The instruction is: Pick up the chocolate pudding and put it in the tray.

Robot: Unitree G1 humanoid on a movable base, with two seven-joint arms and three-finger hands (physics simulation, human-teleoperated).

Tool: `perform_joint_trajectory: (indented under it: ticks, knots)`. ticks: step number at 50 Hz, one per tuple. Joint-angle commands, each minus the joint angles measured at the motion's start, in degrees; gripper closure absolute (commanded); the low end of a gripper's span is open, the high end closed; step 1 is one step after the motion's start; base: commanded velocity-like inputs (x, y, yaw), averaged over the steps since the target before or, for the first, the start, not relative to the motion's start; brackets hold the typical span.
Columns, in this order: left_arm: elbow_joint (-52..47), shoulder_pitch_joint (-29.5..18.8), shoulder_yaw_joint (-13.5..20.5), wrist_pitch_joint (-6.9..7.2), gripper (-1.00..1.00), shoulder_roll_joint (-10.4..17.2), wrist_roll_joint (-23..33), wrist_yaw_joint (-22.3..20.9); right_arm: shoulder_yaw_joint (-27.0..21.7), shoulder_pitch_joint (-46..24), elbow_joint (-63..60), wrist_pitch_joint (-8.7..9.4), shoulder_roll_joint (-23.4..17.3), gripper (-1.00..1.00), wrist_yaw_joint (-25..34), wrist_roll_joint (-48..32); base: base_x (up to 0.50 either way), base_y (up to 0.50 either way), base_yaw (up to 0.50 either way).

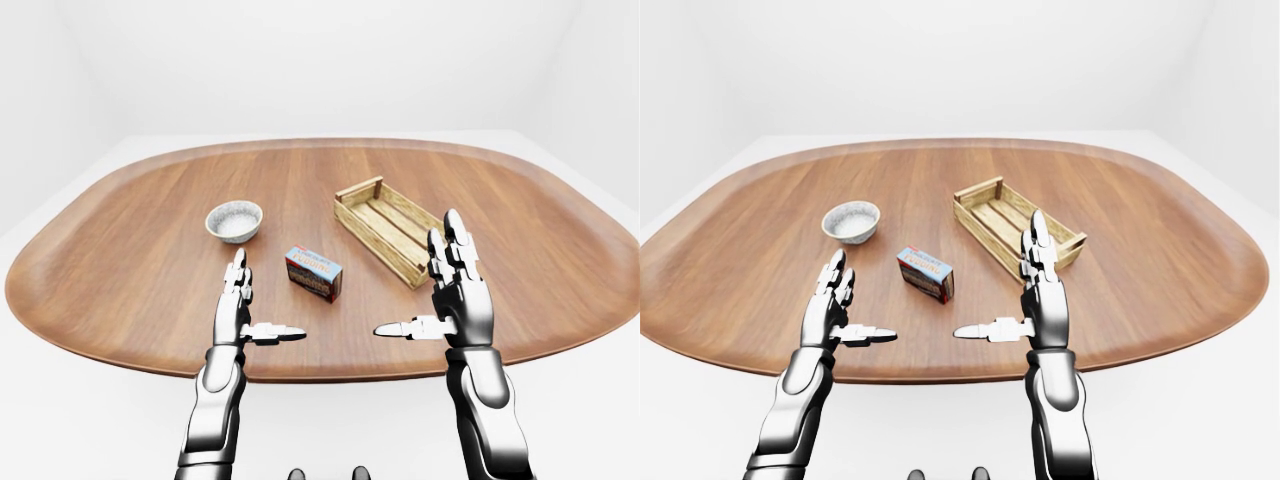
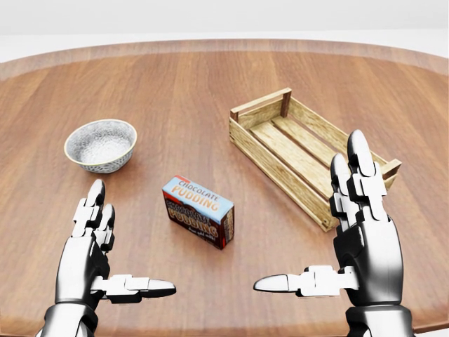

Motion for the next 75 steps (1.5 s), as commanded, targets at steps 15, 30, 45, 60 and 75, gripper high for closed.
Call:
perform_joint_trajectory:
  ticks: [15, 30, 45, 60, 75]
  knots:
    - [-0.2, 0.0, 0.0, 0.27, -1.00, 0.0, -0.1, 0.1, -0.1, -0.2, 0.4, 0.00, 0.0, -1.00, -0.1, 0.1, 0.15, 0.00, 0.00]
    - [-0.6, 0.0, 0.0, 0.77, -1.00, 0.0, -0.1, 0.2, -0.1, -0.2, 0.1, 0.00, 0.0, -1.00, -0.2, 0.1, 0.15, 0.00, 0.00]
    - [-0.6, 0.0, 0.0, 0.73, -1.00, 0.0, -0.2, 0.2, 0.1, 0.0, 0.1, 0.00, 0.0, -1.00, 0.0, 0.0, 0.15, 0.00, 0.00]
    - [-0.3, 0.1, 0.2, 0.13, -1.00, -0.1, -0.8, -0.1, 0.1, 0.1, 0.1, 0.00, 0.0, -1.00, 0.1, -0.1, 0.15, 0.00, 0.00]
    - [-0.5, 0.1, 0.2, 0.15, -1.00, 0.0, -0.9, -0.1, 0.2, 0.1, 0.3, 0.00, 0.0, -1.00, 0.1, -0.2, 0.15, 0.00, 0.00]
